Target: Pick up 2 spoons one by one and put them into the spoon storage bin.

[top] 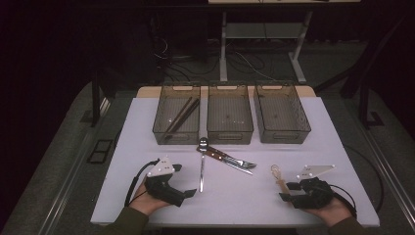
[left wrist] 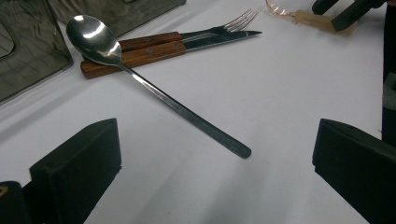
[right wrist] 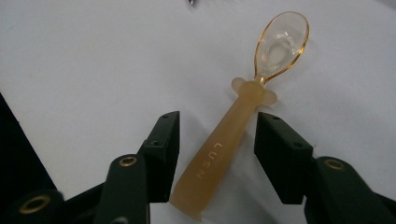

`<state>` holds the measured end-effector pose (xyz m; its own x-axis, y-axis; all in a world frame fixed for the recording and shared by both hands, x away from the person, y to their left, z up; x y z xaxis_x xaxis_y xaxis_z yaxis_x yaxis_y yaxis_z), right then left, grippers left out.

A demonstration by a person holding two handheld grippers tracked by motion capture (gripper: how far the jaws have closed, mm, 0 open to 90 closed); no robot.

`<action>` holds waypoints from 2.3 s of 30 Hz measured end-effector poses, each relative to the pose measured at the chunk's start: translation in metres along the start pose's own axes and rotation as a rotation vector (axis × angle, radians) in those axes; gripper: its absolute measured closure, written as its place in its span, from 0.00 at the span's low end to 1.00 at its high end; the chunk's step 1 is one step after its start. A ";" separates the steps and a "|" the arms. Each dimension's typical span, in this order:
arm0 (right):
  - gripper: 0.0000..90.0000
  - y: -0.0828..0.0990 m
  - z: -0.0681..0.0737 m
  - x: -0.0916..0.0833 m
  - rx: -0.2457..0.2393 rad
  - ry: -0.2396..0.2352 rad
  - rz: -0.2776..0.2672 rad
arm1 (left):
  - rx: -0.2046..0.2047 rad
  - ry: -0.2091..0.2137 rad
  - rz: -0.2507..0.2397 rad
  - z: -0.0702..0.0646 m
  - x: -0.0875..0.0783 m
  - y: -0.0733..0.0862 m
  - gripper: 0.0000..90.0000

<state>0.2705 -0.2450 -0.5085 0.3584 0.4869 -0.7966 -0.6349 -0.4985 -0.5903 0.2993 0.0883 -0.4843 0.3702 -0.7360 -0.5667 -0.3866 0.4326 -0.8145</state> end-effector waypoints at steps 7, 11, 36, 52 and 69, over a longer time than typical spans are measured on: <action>0.63 0.002 0.003 0.005 -0.069 0.057 0.047 | 0.004 0.003 0.006 0.000 0.001 0.001 0.00; 0.66 0.002 0.003 0.005 -0.071 0.066 0.055 | 0.005 0.002 0.008 -0.001 0.001 0.001 0.00; 0.83 -0.002 -0.001 0.003 -0.055 0.055 0.056 | 0.010 0.011 -0.022 0.002 0.002 0.000 0.00; 0.83 -0.019 -0.007 -0.003 -0.029 0.046 -0.014 | 0.032 0.015 -0.020 0.002 0.005 -0.001 0.00; 0.83 -0.041 -0.011 -0.009 -0.002 0.012 -0.090 | 0.028 0.013 -0.019 0.002 0.004 -0.001 0.00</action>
<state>0.3009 -0.2373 -0.4782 0.4221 0.5212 -0.7417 -0.5983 -0.4546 -0.6599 0.3028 0.0854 -0.4863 0.3659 -0.7509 -0.5498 -0.3558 0.4330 -0.8282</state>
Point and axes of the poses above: each handheld gripper's, and its own axes: x roughly forward along the jaws, y roughly out of its underside, z roughly to its left, the point moved 9 cm from there along x, roughly forward along the jaws, and after that the axes turned 1 degree about z, right-handed, at the moved point
